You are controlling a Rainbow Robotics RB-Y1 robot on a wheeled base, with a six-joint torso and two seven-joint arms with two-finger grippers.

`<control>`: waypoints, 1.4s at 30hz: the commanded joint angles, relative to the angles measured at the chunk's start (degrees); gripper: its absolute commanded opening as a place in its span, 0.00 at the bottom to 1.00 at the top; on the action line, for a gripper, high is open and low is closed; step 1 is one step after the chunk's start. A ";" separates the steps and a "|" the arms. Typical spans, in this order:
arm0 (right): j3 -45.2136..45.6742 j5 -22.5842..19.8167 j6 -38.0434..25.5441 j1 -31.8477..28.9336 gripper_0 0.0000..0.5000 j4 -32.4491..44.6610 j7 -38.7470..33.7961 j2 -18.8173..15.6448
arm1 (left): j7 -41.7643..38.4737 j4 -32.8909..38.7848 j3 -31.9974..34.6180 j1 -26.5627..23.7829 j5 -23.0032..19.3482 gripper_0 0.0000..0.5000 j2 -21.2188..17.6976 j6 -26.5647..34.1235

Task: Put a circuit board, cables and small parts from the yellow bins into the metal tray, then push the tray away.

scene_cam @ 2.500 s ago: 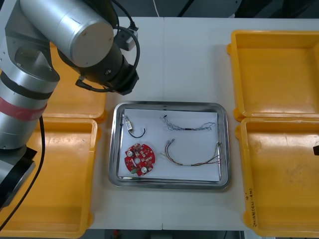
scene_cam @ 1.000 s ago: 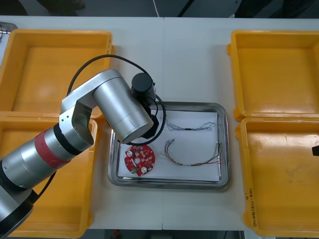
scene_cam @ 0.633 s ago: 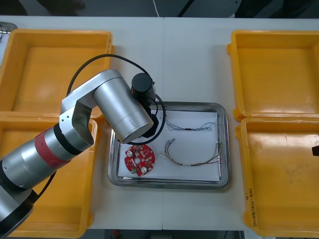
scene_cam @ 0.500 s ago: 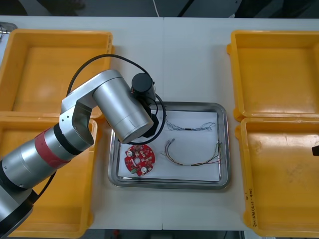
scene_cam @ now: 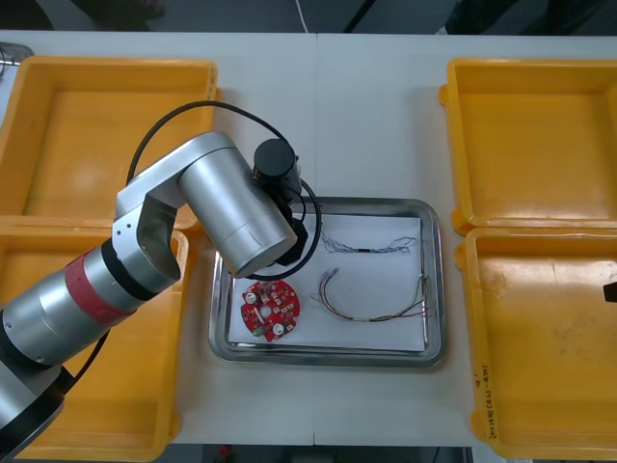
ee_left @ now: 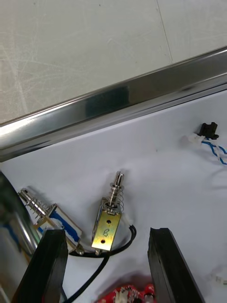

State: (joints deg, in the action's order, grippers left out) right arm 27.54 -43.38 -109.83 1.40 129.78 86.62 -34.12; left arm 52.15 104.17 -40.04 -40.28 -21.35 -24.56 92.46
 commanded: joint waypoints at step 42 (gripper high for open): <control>-33.25 -4.96 -0.17 15.65 1.00 13.13 -1.36 -5.87 | 6.83 22.83 45.40 13.65 -30.33 1.00 -22.55 17.54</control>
State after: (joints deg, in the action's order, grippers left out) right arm -1.45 -48.33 -109.83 13.94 141.08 84.10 -38.04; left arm 52.78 123.90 2.43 -29.79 -50.69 -43.70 109.61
